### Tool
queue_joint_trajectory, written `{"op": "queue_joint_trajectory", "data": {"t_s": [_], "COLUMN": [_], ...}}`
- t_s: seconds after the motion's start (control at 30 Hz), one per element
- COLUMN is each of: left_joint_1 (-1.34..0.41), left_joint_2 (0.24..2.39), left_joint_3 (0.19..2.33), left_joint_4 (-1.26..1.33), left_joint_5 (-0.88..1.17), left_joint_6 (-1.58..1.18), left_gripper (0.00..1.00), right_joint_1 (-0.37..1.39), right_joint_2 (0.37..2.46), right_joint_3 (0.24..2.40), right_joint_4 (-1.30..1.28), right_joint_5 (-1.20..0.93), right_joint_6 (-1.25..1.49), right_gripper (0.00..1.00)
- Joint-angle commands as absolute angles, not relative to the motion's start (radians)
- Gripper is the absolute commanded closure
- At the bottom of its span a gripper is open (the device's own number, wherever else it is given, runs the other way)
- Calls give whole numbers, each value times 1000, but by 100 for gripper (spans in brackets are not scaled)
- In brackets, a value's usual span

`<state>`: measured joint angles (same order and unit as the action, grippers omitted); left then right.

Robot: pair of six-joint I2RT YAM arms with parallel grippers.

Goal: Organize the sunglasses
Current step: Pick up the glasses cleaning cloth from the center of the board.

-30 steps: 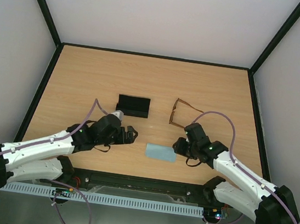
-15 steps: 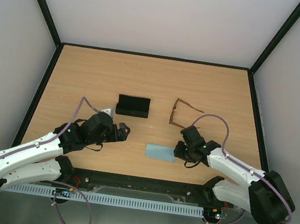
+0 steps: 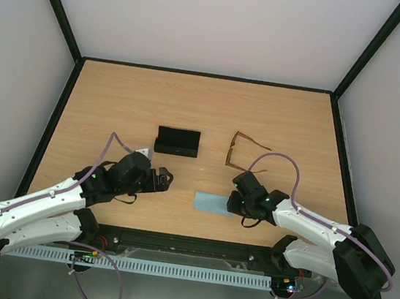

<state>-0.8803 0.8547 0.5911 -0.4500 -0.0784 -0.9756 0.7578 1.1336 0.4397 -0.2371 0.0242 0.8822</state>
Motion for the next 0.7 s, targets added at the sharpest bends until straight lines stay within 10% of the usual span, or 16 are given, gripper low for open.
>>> {"op": "queue_joint_trajectory", "data": {"t_s": [0.0, 0.67], "left_joint_1": [-874, -874], "left_joint_2": [863, 914], "left_joint_3": [572, 554], "left_joint_4": [-421, -361], "left_joint_5": [-55, -16], "left_joint_6": [-969, -961], "left_gripper": [1, 1], "right_joint_1": [795, 807], "right_joint_2": [1123, 1161], "right_joint_3": [382, 319], "right_joint_4": [-363, -310], "right_joint_5": [47, 45], "right_joint_6": [940, 968], "right_gripper": [67, 75]}}
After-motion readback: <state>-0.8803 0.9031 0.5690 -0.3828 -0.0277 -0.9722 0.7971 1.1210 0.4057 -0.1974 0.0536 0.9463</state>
